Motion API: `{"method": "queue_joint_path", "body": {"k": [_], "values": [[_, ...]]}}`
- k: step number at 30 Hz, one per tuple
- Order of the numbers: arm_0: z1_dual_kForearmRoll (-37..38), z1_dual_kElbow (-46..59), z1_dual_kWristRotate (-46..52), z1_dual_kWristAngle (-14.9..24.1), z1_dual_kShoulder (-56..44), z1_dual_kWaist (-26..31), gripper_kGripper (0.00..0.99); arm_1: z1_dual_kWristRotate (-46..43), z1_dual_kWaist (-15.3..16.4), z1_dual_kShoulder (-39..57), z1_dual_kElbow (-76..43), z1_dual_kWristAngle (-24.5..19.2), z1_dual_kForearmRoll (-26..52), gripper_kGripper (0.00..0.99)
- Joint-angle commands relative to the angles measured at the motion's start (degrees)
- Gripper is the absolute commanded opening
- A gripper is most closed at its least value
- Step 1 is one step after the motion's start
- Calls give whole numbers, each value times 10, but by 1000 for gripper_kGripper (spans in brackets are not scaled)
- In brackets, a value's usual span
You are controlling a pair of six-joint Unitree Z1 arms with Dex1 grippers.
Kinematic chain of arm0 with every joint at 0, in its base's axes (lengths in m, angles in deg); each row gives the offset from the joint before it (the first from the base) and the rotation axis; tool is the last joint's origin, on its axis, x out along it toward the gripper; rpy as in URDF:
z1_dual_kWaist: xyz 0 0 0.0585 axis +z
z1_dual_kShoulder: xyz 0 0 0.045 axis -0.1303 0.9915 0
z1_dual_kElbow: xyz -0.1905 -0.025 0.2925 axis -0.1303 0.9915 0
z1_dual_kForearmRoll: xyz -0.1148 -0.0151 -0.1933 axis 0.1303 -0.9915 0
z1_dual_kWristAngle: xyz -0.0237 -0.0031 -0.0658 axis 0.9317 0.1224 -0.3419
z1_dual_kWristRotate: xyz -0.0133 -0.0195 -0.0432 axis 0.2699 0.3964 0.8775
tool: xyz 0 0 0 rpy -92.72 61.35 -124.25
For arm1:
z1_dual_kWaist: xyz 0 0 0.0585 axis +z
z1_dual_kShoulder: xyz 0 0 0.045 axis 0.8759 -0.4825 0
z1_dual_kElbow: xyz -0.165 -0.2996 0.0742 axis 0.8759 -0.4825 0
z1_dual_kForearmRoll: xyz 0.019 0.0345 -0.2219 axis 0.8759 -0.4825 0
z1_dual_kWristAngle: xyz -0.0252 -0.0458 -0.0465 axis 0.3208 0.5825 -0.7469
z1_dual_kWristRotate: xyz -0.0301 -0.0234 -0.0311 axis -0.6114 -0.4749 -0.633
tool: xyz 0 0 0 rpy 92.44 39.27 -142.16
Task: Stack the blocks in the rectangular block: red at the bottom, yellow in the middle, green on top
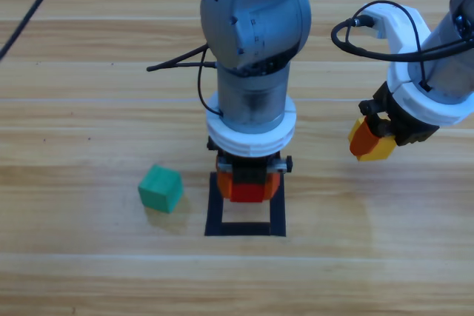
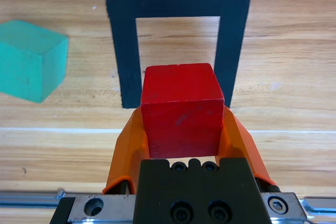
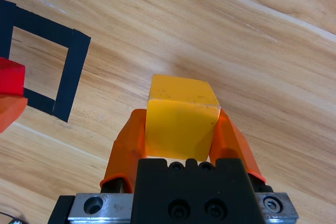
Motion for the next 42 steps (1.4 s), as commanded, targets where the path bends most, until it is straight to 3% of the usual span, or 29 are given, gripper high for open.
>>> {"method": "queue_joint_path", "body": {"k": [1,21,42], "values": [[32,39,-10,-1,3,-4,0,1,-10,2,-16,-9,14,21],[89,82,-12,-2,6,-5,0,1,-10,2,-17,-8,14,23],[96,97,-2,-2,5,-6,0,1,-10,2,-18,-8,16,21]]}}
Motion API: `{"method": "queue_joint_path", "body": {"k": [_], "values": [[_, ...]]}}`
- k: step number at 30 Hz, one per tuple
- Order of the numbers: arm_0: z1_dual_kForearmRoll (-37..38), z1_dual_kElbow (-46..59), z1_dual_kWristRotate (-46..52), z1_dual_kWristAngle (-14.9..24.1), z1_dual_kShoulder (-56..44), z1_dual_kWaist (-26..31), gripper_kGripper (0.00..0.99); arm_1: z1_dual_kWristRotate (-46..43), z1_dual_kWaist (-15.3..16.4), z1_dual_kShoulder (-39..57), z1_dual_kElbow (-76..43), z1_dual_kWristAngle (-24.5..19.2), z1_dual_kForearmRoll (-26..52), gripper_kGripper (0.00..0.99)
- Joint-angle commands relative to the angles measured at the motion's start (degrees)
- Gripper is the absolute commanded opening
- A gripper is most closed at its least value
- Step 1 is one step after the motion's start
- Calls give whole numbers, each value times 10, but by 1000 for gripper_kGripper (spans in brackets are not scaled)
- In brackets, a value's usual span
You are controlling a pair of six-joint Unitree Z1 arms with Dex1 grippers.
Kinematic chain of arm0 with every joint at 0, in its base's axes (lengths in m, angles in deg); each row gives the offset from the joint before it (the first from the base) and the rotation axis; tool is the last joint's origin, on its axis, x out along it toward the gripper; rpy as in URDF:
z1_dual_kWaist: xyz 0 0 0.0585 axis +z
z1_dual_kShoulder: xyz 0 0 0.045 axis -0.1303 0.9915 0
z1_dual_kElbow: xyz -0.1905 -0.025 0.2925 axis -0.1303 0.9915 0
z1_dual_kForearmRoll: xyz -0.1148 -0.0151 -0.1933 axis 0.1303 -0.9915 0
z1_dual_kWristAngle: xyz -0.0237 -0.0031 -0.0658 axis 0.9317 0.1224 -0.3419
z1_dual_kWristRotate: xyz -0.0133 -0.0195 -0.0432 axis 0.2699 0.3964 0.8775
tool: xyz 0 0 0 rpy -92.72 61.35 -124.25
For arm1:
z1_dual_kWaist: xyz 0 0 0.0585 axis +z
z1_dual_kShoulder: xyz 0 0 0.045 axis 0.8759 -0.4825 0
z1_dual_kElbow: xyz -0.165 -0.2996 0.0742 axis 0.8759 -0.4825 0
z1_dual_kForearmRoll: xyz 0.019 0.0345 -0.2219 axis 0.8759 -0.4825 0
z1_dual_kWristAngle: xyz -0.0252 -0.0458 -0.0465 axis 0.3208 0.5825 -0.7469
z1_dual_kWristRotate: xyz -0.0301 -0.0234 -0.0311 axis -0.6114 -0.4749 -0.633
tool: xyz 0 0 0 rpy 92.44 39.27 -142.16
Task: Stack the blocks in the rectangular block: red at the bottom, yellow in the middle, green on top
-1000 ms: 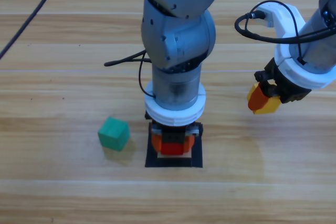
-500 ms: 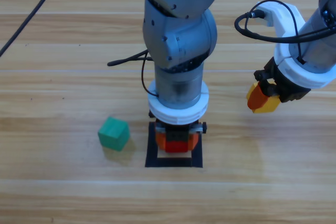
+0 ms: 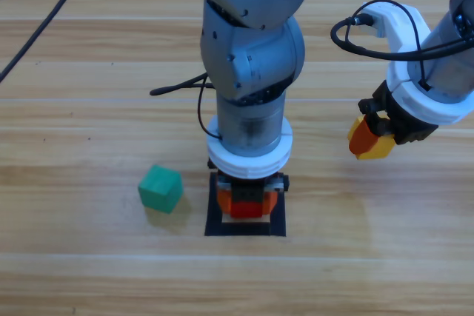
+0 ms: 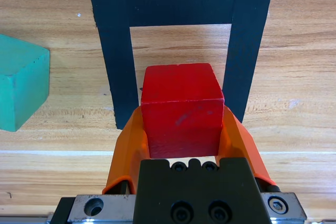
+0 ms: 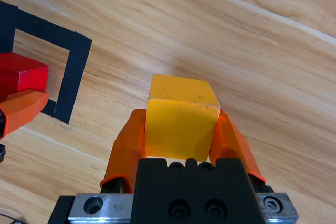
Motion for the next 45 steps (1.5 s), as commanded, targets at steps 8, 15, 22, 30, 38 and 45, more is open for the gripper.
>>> {"method": "queue_joint_path", "body": {"k": [8,15,22,30,38,45], "values": [[40,41,6,-6,1,-6,0,1,-10,2,-17,-9,12,23],[41,36,7,-6,5,-7,0,1,-10,1,-16,-10,12,21],[41,36,12,-4,5,-7,0,1,-10,1,-16,-11,12,23],[41,36,15,-2,-8,-7,350,1,-10,-2,-16,-11,12,21],[34,23,31,-3,-38,-14,990,1,-10,-3,-19,-11,15,21],[29,24,37,1,-56,-20,990,6,-10,0,-19,-12,16,23]]}}
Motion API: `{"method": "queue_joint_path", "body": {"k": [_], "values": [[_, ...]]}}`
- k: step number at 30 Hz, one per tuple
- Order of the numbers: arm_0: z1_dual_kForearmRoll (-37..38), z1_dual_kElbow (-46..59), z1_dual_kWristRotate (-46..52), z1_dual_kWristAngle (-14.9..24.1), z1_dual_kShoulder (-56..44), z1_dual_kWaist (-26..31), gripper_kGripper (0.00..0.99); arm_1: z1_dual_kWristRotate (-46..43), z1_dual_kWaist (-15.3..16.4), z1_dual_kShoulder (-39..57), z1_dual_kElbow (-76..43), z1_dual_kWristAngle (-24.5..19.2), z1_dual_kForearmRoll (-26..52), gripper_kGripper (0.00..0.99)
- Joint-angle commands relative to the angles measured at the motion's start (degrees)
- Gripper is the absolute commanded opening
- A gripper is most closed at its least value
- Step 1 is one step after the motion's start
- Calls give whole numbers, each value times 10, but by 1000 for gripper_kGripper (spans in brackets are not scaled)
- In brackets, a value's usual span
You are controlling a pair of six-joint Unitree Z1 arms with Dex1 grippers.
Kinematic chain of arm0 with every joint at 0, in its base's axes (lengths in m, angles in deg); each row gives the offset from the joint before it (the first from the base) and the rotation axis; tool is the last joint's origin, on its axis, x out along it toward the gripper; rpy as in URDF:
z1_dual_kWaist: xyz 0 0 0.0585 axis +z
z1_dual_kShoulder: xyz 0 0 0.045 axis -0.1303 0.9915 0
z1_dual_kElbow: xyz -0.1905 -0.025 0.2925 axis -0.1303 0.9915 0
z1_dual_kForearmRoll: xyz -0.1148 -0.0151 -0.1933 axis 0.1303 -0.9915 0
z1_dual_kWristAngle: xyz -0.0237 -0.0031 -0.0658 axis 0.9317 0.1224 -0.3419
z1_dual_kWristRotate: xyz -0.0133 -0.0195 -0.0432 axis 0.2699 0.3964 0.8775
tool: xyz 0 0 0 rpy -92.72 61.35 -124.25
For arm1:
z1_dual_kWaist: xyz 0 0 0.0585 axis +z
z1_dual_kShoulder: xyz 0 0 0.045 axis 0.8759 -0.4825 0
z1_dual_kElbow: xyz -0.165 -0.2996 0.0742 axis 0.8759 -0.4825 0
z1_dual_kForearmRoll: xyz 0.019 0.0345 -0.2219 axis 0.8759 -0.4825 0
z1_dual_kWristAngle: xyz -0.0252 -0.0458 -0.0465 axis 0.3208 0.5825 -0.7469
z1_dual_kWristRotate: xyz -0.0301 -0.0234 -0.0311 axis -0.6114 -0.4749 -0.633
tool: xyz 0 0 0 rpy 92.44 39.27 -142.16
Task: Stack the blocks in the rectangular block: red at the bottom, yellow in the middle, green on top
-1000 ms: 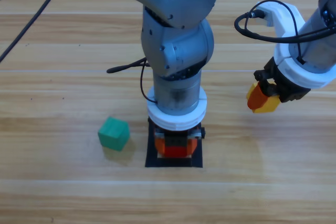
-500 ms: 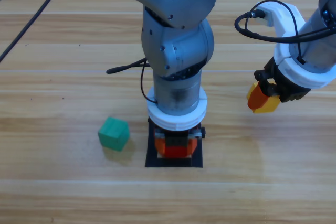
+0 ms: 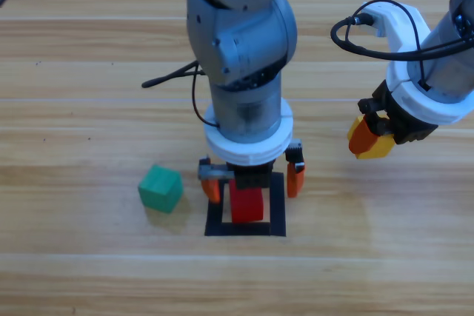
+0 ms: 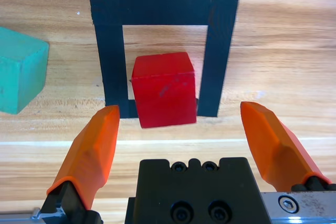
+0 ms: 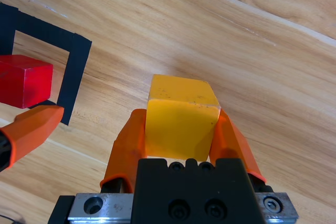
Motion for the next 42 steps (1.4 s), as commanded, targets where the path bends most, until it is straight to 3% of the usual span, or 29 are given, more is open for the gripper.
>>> {"method": "queue_joint_path", "body": {"k": [1,6,9,18,22,26,33,36,42], "values": [[-5,-3,8,4,-23,-20,990,11,-10,3,-17,-10,12,21],[-79,-55,13,27,-45,-20,990,33,15,2,2,-28,-4,23],[-120,-59,-2,48,-85,-15,990,55,36,-18,46,-25,-58,23],[-187,-18,-135,53,-192,106,990,105,100,-121,245,-11,-258,23],[-193,14,-222,54,-221,150,990,142,114,-186,348,15,-329,23],[-193,36,-290,50,-239,177,990,169,131,-220,409,31,-347,23],[-193,65,-325,35,-277,197,990,205,160,-308,575,26,-440,28],[-191,77,-326,32,-291,197,990,210,172,-347,651,20,-484,163],[-185,100,-326,28,-302,197,990,220,179,-372,686,8,-499,163]]}}
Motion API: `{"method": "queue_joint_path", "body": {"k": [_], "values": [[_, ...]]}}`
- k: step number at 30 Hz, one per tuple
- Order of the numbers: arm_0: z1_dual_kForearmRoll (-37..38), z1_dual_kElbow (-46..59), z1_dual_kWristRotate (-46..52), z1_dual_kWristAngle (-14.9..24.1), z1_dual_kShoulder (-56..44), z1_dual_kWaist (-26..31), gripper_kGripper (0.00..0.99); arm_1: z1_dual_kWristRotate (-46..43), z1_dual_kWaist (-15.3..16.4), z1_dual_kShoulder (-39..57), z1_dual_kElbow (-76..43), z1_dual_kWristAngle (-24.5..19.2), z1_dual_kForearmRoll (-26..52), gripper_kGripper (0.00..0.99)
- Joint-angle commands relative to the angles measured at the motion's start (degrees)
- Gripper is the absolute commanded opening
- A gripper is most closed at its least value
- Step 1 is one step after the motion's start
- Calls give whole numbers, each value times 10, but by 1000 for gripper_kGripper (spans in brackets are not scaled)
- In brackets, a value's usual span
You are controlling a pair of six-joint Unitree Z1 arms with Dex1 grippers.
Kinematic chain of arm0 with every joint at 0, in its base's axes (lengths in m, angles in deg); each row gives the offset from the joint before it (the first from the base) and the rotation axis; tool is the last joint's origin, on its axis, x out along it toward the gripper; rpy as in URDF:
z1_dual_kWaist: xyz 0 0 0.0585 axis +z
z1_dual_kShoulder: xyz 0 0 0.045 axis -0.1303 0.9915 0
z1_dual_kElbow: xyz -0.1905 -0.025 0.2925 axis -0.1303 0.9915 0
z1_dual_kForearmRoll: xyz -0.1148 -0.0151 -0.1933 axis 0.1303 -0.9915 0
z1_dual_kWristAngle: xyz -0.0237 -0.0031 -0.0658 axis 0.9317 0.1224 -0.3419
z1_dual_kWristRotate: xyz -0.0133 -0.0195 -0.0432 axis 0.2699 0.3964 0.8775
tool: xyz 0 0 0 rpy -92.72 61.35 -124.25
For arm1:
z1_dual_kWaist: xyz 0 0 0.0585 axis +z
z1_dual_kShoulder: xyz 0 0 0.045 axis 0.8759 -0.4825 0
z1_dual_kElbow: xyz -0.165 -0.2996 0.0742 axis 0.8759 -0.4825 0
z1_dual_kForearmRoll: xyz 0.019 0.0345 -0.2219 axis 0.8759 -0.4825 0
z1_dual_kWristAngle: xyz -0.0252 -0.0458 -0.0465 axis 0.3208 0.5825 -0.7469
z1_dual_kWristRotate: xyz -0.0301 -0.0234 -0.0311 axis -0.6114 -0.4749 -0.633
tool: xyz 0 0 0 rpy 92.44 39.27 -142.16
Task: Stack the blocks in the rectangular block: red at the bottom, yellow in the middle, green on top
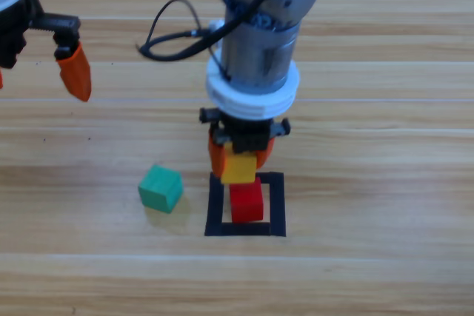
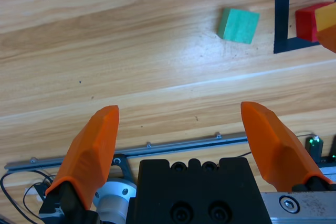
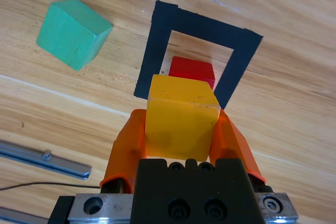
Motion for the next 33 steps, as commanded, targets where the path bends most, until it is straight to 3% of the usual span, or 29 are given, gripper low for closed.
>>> {"method": "queue_joint_path", "body": {"k": [1,33], "values": [[7,28,-4,-7,-10,10,990,13,24,-56,9,-16,-12,163],[89,127,21,-9,-4,9,990,8,24,-51,-6,-33,-24,175]]}}
